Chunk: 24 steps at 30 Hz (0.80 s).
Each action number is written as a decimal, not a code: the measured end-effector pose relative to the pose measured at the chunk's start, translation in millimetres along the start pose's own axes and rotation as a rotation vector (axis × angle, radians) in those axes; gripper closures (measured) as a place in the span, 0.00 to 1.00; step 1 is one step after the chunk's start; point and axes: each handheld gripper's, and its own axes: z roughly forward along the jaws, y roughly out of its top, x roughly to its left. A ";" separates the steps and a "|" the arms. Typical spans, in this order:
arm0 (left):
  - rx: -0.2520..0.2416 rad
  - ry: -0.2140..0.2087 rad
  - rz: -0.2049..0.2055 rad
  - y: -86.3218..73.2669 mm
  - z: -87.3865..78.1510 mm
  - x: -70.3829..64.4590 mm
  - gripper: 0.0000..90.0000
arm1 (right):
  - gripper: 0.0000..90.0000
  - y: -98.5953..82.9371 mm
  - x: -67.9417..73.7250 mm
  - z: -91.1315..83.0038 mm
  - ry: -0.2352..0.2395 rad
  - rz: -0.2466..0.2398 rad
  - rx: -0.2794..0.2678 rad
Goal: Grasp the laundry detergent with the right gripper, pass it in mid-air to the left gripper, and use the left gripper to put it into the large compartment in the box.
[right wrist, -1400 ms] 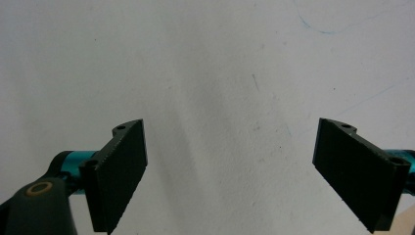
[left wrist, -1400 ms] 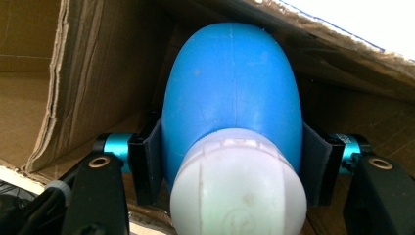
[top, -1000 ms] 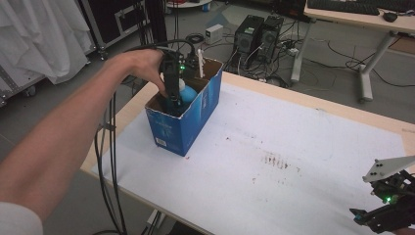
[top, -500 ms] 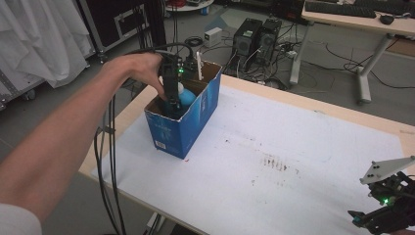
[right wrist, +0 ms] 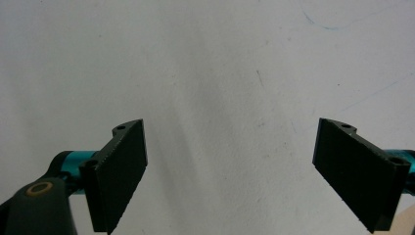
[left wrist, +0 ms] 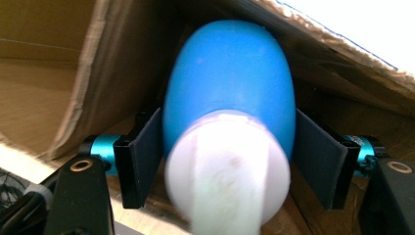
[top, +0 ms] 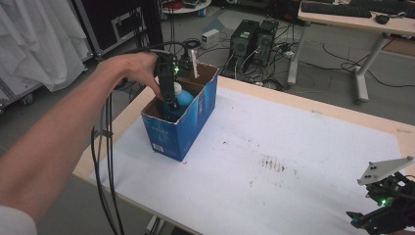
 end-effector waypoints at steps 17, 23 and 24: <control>-0.001 0.024 -0.002 7.5 -24.5 -1.9 0.26 | 0.14 -4.8 0.9 -0.3 0.000 0.008 0.001; -0.008 0.037 0.015 15.7 -45.4 -7.3 0.26 | 0.14 -3.1 1.9 0.1 0.001 0.003 0.002; -0.008 0.037 0.015 15.7 -45.4 -7.3 0.26 | 0.14 -3.1 1.9 0.1 0.001 0.003 0.002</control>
